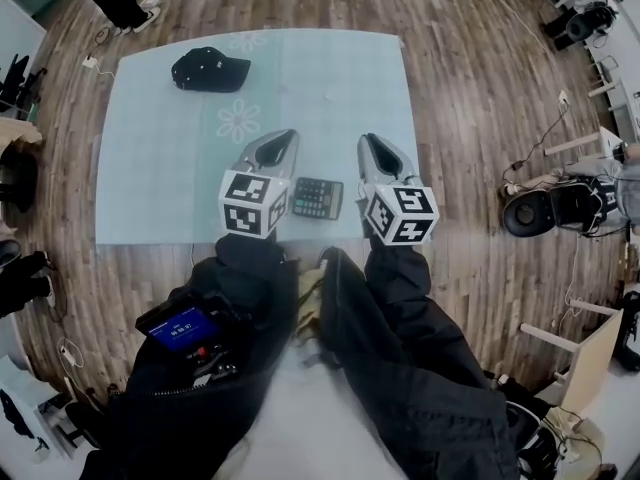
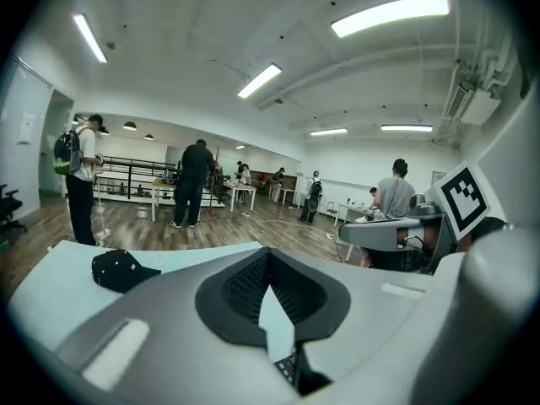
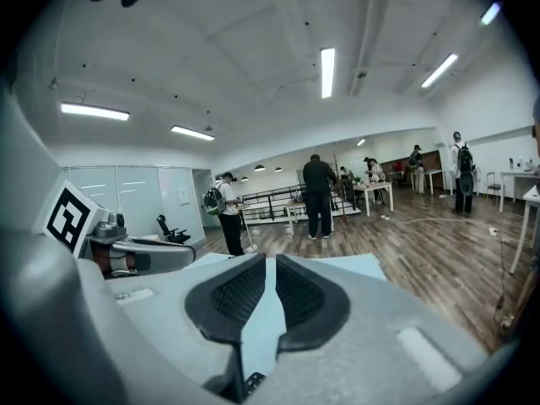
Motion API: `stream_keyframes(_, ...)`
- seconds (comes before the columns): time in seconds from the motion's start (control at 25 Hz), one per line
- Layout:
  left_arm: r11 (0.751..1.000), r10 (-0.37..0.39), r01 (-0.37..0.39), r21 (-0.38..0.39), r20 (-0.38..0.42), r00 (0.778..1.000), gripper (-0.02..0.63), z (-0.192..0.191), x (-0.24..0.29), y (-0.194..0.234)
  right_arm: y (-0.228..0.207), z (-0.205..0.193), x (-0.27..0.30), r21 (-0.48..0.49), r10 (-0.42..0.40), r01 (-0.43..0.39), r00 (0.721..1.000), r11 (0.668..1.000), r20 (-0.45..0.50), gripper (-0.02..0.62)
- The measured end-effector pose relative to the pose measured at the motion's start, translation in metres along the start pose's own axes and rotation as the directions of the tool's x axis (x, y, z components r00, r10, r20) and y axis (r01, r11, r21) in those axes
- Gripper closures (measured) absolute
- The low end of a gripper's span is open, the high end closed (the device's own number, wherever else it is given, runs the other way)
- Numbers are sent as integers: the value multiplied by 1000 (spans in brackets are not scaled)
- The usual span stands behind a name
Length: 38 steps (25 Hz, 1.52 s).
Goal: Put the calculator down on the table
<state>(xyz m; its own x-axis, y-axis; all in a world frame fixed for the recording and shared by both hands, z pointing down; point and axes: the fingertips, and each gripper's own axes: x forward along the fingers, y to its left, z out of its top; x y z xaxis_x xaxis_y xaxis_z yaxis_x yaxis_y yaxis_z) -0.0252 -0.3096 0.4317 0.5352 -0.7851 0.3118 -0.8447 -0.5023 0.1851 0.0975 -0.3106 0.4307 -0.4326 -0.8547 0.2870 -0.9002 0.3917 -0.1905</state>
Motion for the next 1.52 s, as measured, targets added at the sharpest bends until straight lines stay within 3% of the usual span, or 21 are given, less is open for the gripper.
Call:
stream_keyframes(0.16,999,-26,25,22,69,997,607,36,-3,-8,5,35,-8,-38,-1,5,996,999,87,594)
stream_keyframes(0.6,991,-77,51,120,224,972,607,112,-21,-36,28,112,-41,-145,28,11,964,989,263,595)
stream_keyframes(1.04,981,-102,50,187,278,955,607,140,-30,-55,46,143,-50,-200,51,20,939,980,341,595)
stream_keyframes(1.52,981,-100,45,187,297,950,607,144,-37,-59,56,155,-62,-219,52,38,920,975,389,601)
